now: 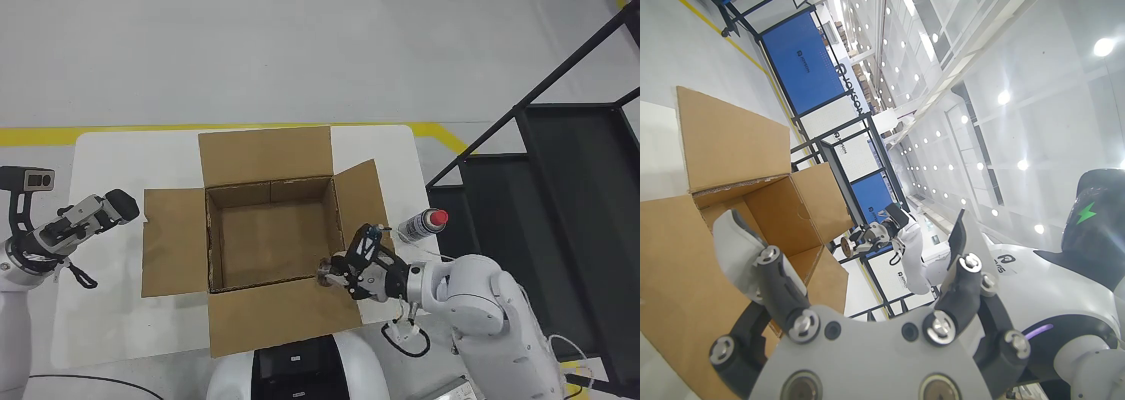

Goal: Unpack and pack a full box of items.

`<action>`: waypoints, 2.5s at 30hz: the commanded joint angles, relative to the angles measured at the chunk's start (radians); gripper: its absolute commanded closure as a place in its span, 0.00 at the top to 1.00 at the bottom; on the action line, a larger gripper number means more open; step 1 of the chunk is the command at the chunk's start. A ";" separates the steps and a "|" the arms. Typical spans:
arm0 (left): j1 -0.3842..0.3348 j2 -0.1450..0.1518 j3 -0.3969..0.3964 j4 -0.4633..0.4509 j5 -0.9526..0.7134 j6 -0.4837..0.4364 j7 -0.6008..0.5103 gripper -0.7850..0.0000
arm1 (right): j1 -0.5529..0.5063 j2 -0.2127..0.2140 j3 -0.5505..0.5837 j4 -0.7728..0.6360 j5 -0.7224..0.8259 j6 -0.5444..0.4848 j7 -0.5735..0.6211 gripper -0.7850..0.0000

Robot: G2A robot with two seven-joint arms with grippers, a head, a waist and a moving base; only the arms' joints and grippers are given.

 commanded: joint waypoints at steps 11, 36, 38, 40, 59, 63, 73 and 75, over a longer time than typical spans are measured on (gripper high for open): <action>0.000 0.000 0.000 0.000 0.000 0.000 0.000 1.00 | -0.116 0.045 0.250 0.143 0.220 -0.082 0.059 0.00; 0.000 0.000 0.000 0.000 0.000 0.000 0.000 1.00 | -0.140 0.068 0.267 0.166 0.169 -0.078 0.060 0.00; 0.000 0.000 0.000 0.000 0.000 0.000 0.000 1.00 | -0.163 0.075 0.288 0.150 0.190 -0.106 0.078 0.00; 0.000 0.000 0.000 0.000 0.000 0.000 0.000 1.00 | -0.189 0.082 0.297 0.138 0.199 -0.116 0.081 0.00; 0.000 0.000 0.000 0.000 0.000 0.000 0.000 1.00 | -0.115 0.092 0.104 0.309 -0.288 0.083 -0.168 0.00; 0.000 0.000 0.000 0.000 0.000 0.000 0.000 1.00 | -0.095 0.090 0.047 0.342 -0.366 0.112 -0.207 0.00; 0.000 0.000 0.000 0.000 0.000 0.000 0.000 1.00 | -0.059 0.088 -0.038 0.401 -0.509 0.189 -0.247 0.00; 0.000 0.000 0.000 0.000 0.000 0.000 0.000 1.00 | -0.049 0.087 -0.051 0.412 -0.515 0.200 -0.246 0.00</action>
